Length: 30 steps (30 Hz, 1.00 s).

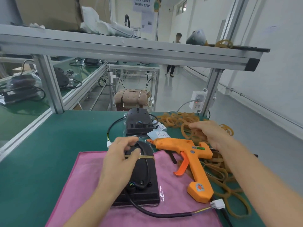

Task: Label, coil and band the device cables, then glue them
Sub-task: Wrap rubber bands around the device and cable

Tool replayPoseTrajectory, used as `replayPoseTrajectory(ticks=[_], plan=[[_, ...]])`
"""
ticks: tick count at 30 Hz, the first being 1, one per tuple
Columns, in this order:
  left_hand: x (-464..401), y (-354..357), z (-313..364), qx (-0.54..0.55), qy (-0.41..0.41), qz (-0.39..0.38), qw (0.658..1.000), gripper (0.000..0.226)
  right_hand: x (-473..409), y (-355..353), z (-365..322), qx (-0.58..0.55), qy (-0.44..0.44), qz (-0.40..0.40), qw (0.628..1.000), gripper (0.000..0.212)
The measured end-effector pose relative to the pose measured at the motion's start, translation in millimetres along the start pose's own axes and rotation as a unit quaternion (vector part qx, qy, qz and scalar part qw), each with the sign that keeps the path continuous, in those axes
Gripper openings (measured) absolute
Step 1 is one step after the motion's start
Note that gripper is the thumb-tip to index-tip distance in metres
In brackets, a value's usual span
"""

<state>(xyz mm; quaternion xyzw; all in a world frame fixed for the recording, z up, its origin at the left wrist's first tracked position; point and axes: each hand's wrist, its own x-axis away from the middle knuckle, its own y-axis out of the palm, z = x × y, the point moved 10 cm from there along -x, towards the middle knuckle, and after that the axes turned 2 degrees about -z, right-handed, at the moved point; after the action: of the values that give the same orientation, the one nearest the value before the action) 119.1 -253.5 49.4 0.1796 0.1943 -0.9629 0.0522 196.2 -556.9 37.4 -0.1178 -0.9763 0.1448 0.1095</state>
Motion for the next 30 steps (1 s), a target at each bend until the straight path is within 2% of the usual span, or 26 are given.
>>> replayPoseTrajectory(ticks=[3,6,9,11,13,15,17,19,22,24,26,27,30], plan=[[-14,36,21,0.033,0.021,-0.074,0.996,0.041,39,45,-1,-0.127,0.011,-0.120,0.984,0.019],[-18,68,28,0.047,0.026,-0.152,0.987,0.051,75,90,-3,-0.198,-0.004,-0.230,0.953,0.017],[-20,76,35,0.082,0.037,-0.195,0.977,0.038,90,107,-9,-0.279,-0.027,-0.263,0.923,0.018],[-20,71,29,0.146,0.011,-0.197,0.969,0.038,99,114,-15,-0.348,-0.028,-0.300,0.888,0.021],[-16,68,20,0.202,-0.032,-0.198,0.959,0.032,113,126,-21,-0.409,-0.005,-0.368,0.835,0.028],[-12,69,18,0.219,-0.048,-0.199,0.954,0.032,126,139,-20,-0.421,0.036,-0.423,0.802,0.036],[-15,64,21,0.215,-0.040,-0.178,0.959,0.030,132,149,-9,-0.348,0.071,-0.442,0.824,0.036],[-21,55,28,0.175,-0.017,-0.163,0.971,0.022,137,152,1,-0.211,0.068,-0.454,0.863,0.026],[-14,54,47,0.131,0.039,-0.215,0.967,0.023,147,144,-3,-0.027,0.011,-0.472,0.881,0.020],[-4,55,49,0.133,0.048,-0.257,0.956,0.028,154,135,-6,0.109,-0.053,-0.449,0.886,0.009],[3,47,37,0.125,0.023,-0.268,0.955,0.037,164,127,0,0.258,-0.108,-0.392,0.876,0.011],[4,38,26,0.117,0.001,-0.247,0.962,0.039,170,126,7,0.323,-0.128,-0.364,0.864,0.007],[15,4,-14,0.029,-0.052,-0.161,0.985,0.047,186,127,31,0.497,-0.175,-0.261,0.809,0.040]])
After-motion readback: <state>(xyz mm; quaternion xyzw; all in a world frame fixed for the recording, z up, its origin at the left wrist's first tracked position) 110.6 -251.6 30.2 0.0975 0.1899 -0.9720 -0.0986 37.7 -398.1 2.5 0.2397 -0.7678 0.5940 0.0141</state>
